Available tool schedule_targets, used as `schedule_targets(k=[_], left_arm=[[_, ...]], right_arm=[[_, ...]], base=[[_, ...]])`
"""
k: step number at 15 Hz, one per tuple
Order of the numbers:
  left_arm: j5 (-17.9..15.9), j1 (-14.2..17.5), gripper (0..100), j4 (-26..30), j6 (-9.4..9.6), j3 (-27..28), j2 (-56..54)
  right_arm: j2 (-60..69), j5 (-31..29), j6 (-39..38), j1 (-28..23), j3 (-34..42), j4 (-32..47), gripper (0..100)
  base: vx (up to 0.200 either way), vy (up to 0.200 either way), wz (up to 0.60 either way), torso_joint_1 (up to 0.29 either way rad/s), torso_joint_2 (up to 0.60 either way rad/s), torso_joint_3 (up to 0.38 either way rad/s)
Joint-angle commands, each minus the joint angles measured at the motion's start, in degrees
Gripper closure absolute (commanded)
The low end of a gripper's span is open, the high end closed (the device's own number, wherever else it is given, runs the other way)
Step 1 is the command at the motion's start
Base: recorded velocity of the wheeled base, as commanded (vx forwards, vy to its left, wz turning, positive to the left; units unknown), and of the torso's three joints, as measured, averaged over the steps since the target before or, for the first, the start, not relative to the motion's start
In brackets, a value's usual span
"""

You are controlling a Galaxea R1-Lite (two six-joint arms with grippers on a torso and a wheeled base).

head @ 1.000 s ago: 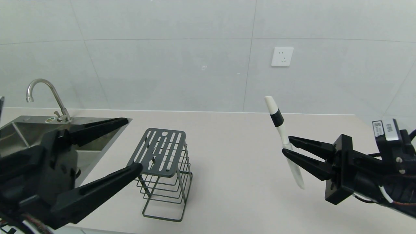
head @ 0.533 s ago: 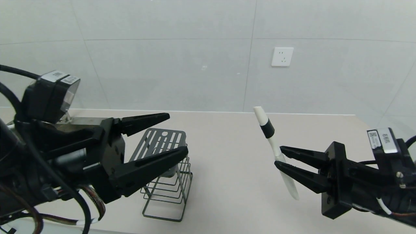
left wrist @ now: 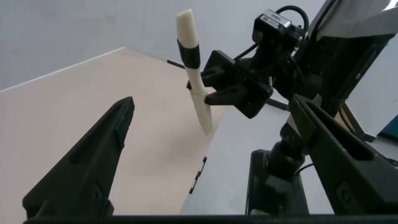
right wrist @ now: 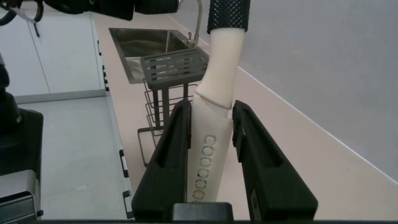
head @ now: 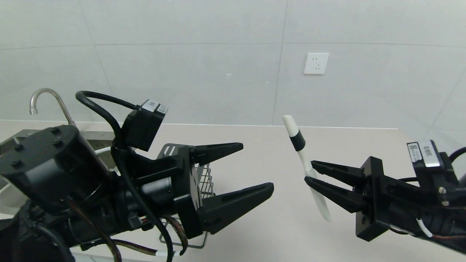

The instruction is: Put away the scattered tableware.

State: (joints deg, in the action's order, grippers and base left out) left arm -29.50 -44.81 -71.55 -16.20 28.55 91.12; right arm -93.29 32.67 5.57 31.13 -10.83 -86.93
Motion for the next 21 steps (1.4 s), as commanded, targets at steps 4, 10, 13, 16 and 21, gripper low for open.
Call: schedule_targets(k=[4,10,13,16,21], left_arm=[[4.1,-3.3,0,-8.7,-0.15,5.5,11.7],[8.0,-5.4,0,-9.6,-0.23,13.0,17.1],[7.9,-5.5,0,-9.8,-0.67,13.5,17.5],[8.2,-5.5,0,-12.8,-1.99,16.4,18.7],[8.3,-5.5,0,-14.3,-1.99,17.2,20.8]], right_arm=[[-1.7,0.0,-0.4,0.1,-0.1,-0.3,100],[-1.5,0.0,-0.4,0.1,-0.2,-0.3,100],[-1.5,0.0,-0.4,0.1,-0.2,-0.3,100],[-1.5,0.0,-0.4,0.1,-0.3,-0.3,100],[-1.6,0.0,-0.4,0.1,-0.3,-1.1,100]], base=[[0.000,0.000,0.00,0.000,0.00,0.000],[0.000,0.000,0.00,0.000,0.00,0.000],[0.000,0.000,0.00,0.000,0.00,0.000],[0.000,0.000,0.00,0.000,0.00,0.000],[0.000,0.000,0.00,0.000,0.00,0.000]])
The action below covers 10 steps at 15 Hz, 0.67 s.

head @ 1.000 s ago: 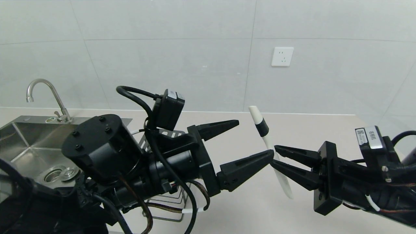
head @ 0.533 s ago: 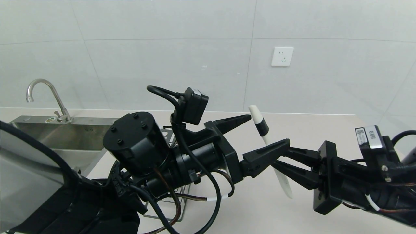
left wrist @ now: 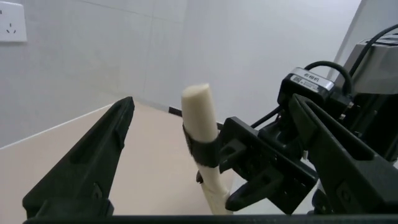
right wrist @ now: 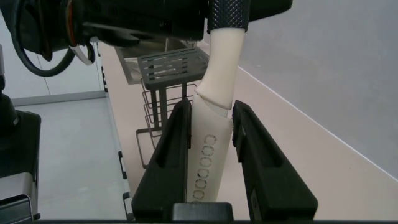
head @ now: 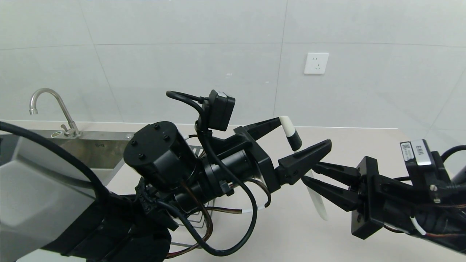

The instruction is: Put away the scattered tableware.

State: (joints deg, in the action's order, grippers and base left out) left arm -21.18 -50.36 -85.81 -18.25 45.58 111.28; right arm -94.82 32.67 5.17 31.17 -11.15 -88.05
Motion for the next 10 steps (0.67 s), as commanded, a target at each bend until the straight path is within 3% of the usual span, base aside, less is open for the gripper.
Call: schedule_targets(k=[1,10], left_arm=[[0.0,0.0,0,-0.1,0.06,0.0,0.9],[0.2,-1.9,0,-3.6,0.14,2.8,4.0]], right_arm=[[-0.1,0.0,0.0,0.0,0.0,0.0,100],[-0.1,0.0,0.0,0.1,-0.1,0.0,100]], base=[[0.000,0.000,0.00,0.000,0.00,0.000],[0.000,0.000,0.00,0.000,0.00,0.000]])
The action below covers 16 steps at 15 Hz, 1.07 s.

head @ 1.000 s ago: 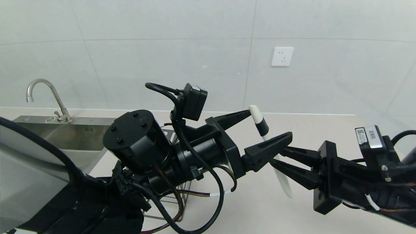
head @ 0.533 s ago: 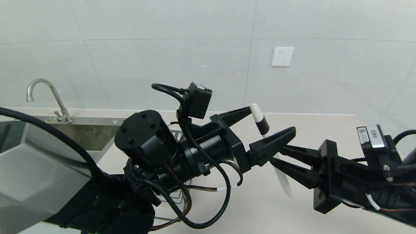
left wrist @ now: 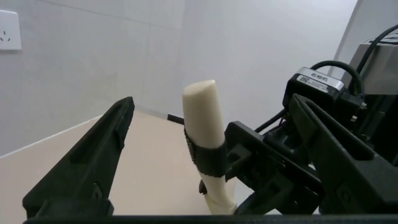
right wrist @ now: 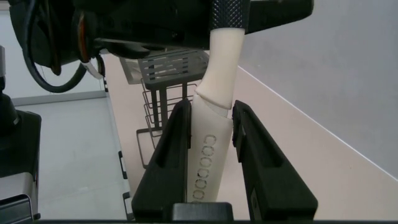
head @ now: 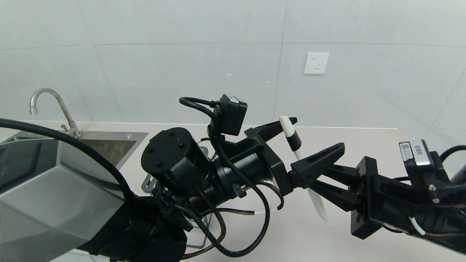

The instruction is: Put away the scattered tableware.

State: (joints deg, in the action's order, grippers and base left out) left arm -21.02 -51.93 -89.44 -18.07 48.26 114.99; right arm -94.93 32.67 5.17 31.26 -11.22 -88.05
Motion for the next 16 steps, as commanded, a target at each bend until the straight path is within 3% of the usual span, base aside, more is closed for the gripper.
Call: schedule_targets(k=[1,9,10,16], left_arm=[[0.0,-1.0,100,0.1,-0.04,0.2,0.3],[0.7,-1.3,100,-0.1,-0.13,1.1,0.6],[0.7,-1.3,100,-0.1,-0.04,1.1,0.6],[3.3,-0.1,100,0.2,0.14,0.9,-1.4]], right_arm=[[0.0,0.0,0.0,0.0,-0.2,0.0,100],[0.1,-1.0,-0.8,-1.3,-1.7,0.0,100],[0.1,-1.5,-0.7,-1.4,-1.6,0.0,0],[2.6,-1.6,-1.4,-1.9,-0.6,0.0,0]], base=[[0.000,0.000,0.00,0.000,0.00,0.000],[0.000,0.000,0.00,0.000,0.00,0.000],[0.000,0.000,0.00,0.000,0.00,0.000],[0.000,0.000,0.00,0.000,0.00,0.000]])
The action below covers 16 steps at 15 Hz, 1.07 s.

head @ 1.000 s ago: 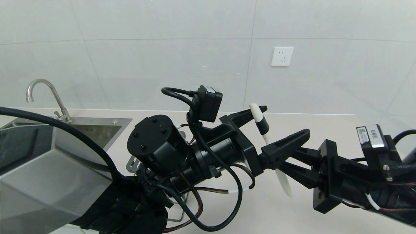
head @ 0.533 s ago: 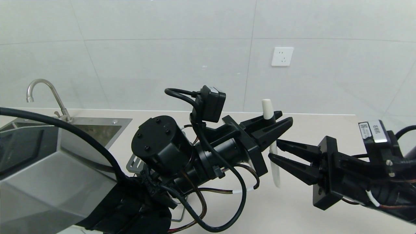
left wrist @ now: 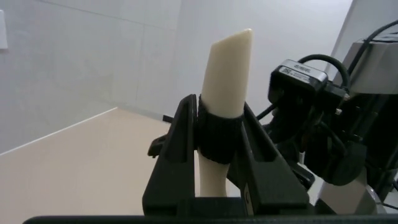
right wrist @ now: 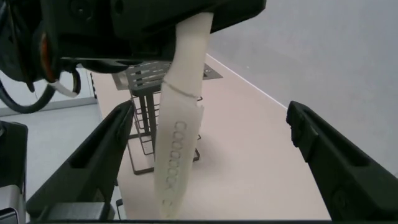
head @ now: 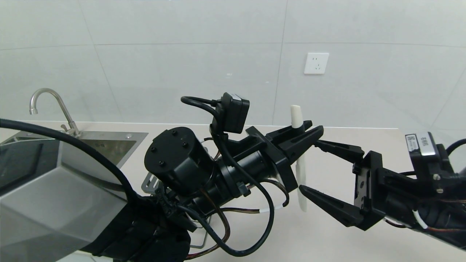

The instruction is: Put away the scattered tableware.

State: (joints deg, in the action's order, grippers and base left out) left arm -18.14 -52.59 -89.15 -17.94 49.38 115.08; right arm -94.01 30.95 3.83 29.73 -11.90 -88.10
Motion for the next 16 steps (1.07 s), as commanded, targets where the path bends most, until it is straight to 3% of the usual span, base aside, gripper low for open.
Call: schedule_targets(k=[1,5,7,8,9,11,12,16], left_arm=[[1.0,1.3,100,0.3,0.10,-0.3,-2.9],[1.3,1.5,100,4.7,1.86,-1.6,-7.4],[1.4,1.5,100,5.4,4.32,-4.2,-8.2],[1.4,1.5,100,5.4,6.34,-5.5,-9.1],[1.3,1.5,100,5.5,6.69,-5.8,-9.8],[1.4,1.5,100,5.4,6.69,-6.0,-10.8],[1.5,1.5,100,5.3,6.69,-7.5,-11.9],[3.5,1.5,100,4.6,6.69,-12.4,-12.7]], right_arm=[[2.3,0.0,-0.6,-1.2,0.0,0.0,0],[8.0,-10.1,-5.4,-7.1,-0.1,0.2,0],[11.8,-15.7,-8.1,-9.3,1.4,0.7,0],[15.3,-18.2,-9.1,-11.2,7.3,0.7,0],[18.4,-18.2,-9.1,-13.6,11.6,0.7,0],[25.2,-18.2,-9.3,-17.3,11.9,3.8,0],[33.9,-17.9,-9.3,-20.2,11.9,9.6,0],[57.2,-18.3,-8.7,-21.3,11.1,30.4,0]], base=[[0.000,0.000,0.00,0.000,0.00,0.000],[0.000,0.000,0.00,0.000,0.00,0.000],[0.000,0.000,0.00,0.000,0.00,0.000],[0.000,0.000,0.00,0.000,0.00,0.000],[0.000,0.000,0.00,0.000,0.00,0.000],[0.000,0.000,0.00,0.000,0.00,0.000],[0.000,0.000,0.00,0.000,0.00,0.000],[0.000,0.000,0.00,0.000,0.00,0.000]])
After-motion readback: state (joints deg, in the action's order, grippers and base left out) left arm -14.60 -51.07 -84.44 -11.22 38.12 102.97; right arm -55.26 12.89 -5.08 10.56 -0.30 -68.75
